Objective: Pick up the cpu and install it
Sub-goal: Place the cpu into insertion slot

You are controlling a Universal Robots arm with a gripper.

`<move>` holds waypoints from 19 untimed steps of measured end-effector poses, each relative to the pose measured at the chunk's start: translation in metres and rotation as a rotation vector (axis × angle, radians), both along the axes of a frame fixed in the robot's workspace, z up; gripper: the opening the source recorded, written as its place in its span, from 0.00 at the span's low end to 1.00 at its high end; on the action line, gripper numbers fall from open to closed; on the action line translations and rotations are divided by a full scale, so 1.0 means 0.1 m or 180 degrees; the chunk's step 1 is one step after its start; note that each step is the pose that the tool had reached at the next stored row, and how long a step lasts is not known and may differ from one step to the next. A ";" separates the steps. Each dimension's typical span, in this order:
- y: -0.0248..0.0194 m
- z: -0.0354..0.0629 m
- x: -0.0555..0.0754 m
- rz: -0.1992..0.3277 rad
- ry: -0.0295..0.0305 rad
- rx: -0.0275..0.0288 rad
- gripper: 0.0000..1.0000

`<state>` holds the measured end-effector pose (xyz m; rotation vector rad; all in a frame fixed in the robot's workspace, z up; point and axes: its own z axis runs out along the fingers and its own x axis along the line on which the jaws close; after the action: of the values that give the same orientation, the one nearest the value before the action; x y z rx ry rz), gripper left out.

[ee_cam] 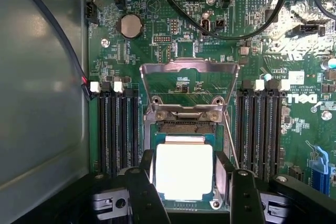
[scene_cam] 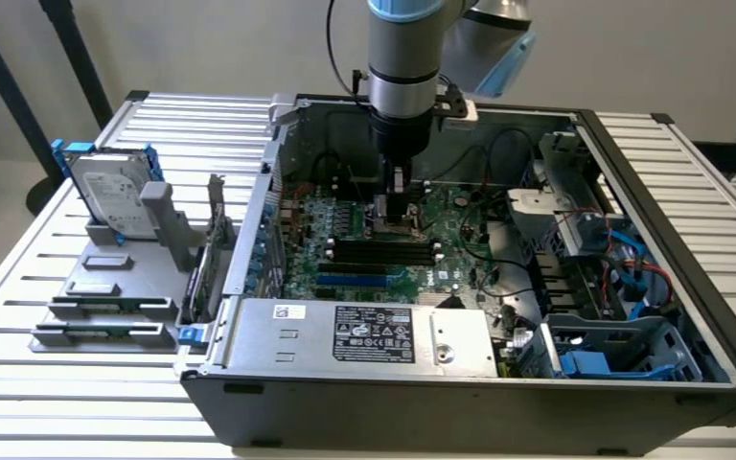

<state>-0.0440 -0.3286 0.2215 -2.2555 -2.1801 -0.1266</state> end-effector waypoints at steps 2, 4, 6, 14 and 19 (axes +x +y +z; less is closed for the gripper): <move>-0.001 -0.013 0.00 -0.0011 0.0000 0.0000 0.55; -0.004 -0.026 0.00 -0.0020 0.0000 0.0000 0.55; -0.005 -0.038 0.00 -0.0025 0.0000 0.0000 0.55; -0.008 -0.086 0.01 -0.0033 0.0000 0.0000 0.55; -0.009 -0.110 0.01 -0.0040 0.0000 0.0000 0.55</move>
<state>-0.0429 -0.3295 0.2104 -2.2695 -2.1662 -0.1268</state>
